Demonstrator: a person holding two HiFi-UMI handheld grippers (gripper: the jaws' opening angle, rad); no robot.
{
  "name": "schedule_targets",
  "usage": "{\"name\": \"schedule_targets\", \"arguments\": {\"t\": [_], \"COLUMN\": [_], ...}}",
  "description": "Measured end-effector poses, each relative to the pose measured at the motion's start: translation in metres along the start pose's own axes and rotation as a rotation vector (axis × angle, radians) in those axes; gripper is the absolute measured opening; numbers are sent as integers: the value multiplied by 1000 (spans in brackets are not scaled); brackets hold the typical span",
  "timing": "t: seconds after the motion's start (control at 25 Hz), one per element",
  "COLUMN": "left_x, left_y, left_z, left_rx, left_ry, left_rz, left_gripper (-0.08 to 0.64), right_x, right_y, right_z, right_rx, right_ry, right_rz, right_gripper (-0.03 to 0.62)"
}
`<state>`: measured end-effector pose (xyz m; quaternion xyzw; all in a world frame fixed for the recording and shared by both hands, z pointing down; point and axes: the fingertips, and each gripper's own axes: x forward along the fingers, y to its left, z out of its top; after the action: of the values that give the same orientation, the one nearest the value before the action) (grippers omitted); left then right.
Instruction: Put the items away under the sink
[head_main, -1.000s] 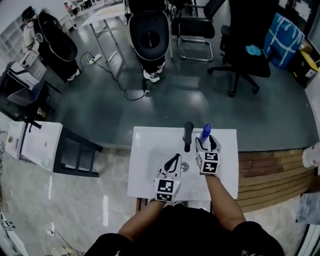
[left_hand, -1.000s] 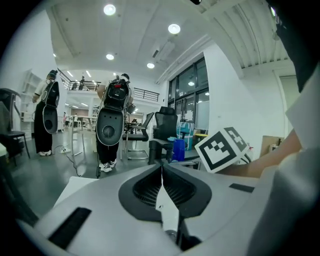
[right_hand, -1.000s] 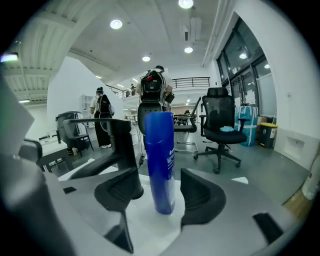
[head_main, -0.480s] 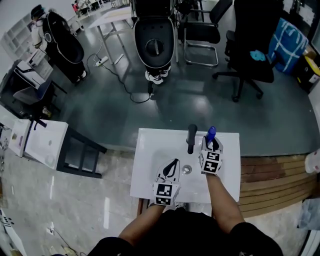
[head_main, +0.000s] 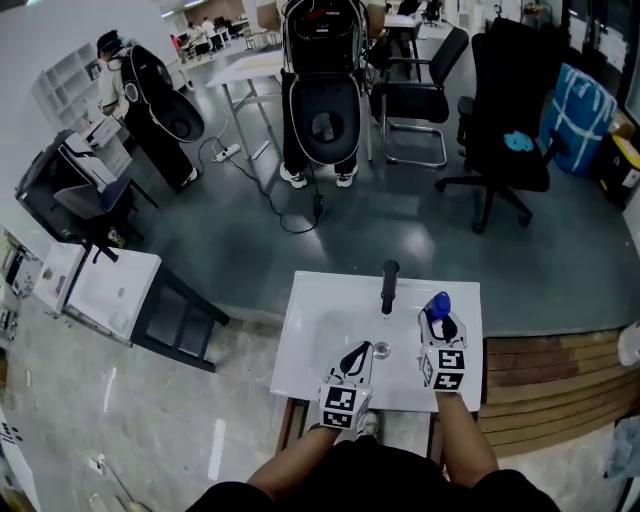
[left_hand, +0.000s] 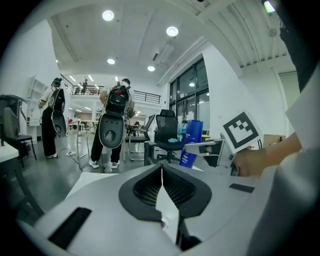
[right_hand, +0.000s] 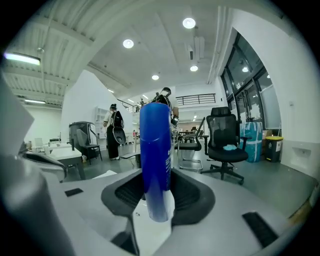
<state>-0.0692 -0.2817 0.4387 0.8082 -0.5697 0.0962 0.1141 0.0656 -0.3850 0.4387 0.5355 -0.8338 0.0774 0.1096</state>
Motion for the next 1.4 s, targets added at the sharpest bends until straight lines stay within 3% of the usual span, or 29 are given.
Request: {"name": "schedule_targets", "arguments": {"t": [0.36,0.84,1.12,1.4], "left_x": [-65,-199,-241,-261], "left_y": [-44,-121,-120,-85], "left_z": [-7,-28,-32,-40], "left_rx": [-10,4,13,12], "left_ry": [-42,-62,-54,-44], "left_rz": [28,51,72,60], "left_gripper": [21,21,21,21], "right_x": [-123,-269,-299,-300], "right_y": [21,61,91,124], "right_z": [16,-18,-26,-27], "right_rx": [-29,-22,-44,-51], "right_ry": [-90,-94,-87,-98], "right_rz": [57,112,130,103], "right_gripper": [160,160,160,161]}}
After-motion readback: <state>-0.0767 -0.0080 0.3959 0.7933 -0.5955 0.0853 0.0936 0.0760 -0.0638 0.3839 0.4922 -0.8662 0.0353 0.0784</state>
